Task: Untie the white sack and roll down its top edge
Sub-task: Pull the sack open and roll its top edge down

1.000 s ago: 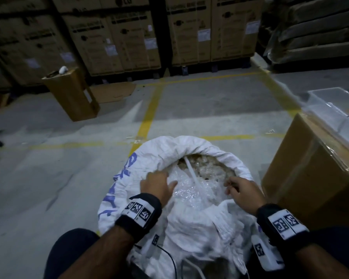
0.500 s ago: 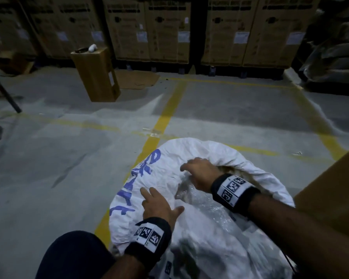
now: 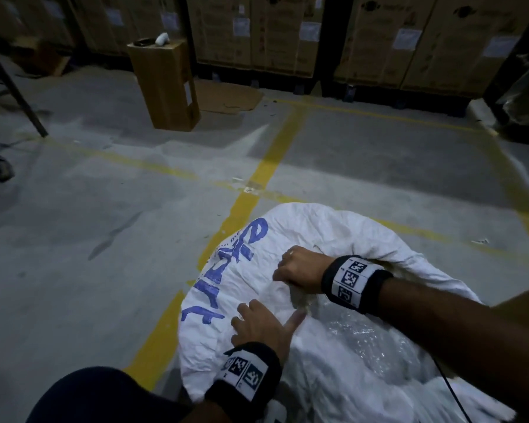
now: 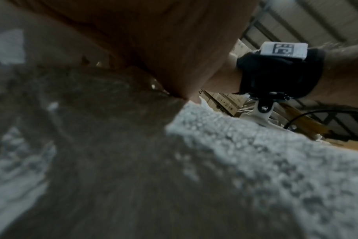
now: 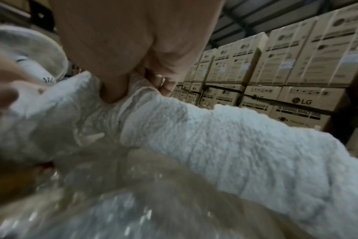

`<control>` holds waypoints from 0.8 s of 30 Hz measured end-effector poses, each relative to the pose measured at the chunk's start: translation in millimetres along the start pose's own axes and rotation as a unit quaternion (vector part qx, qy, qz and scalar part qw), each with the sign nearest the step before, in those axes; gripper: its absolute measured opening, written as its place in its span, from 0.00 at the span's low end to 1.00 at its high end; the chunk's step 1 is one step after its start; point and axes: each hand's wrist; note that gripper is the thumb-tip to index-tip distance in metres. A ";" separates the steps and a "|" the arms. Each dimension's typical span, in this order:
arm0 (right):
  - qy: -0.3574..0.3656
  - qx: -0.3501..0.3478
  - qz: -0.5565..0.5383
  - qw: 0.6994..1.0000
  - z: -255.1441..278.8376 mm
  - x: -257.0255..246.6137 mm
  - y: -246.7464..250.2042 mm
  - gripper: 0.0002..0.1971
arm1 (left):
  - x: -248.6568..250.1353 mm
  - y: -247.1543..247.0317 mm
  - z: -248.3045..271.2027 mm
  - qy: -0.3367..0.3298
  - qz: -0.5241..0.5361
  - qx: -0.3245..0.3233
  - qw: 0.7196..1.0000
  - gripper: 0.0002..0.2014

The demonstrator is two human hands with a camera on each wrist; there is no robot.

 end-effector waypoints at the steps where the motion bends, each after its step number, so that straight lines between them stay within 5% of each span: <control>1: -0.005 -0.004 -0.027 1.000 -0.8 1.0 6.1 0.04 | 3.0 0.3 0.4 -0.003 0.004 -0.003 1.000 0.48; 7: -0.084 -0.040 -0.192 0.977 2.6 13.3 33.6 0.16 | -1.1 27.3 4.3 -0.071 0.011 0.017 0.997 0.22; 13: -0.101 -0.069 -0.248 0.961 -0.6 24.9 44.6 0.14 | -32.8 51.5 14.0 -0.184 0.123 0.059 0.974 0.11; 18: -0.123 -0.072 -0.237 0.961 3.4 28.6 34.5 0.11 | -46.4 49.2 13.9 -0.188 0.094 0.076 0.975 0.12; 24: -0.143 -0.043 -0.233 0.961 8.9 31.7 31.9 0.12 | -62.2 47.3 32.0 -0.190 -0.152 0.155 0.957 0.19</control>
Point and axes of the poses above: each hand's wrist, its own z-axis away from the middle knuckle, its own y-axis out of the back of the hand, x = y × z, and after that the axes turned 14 degrees about -x, right-handed
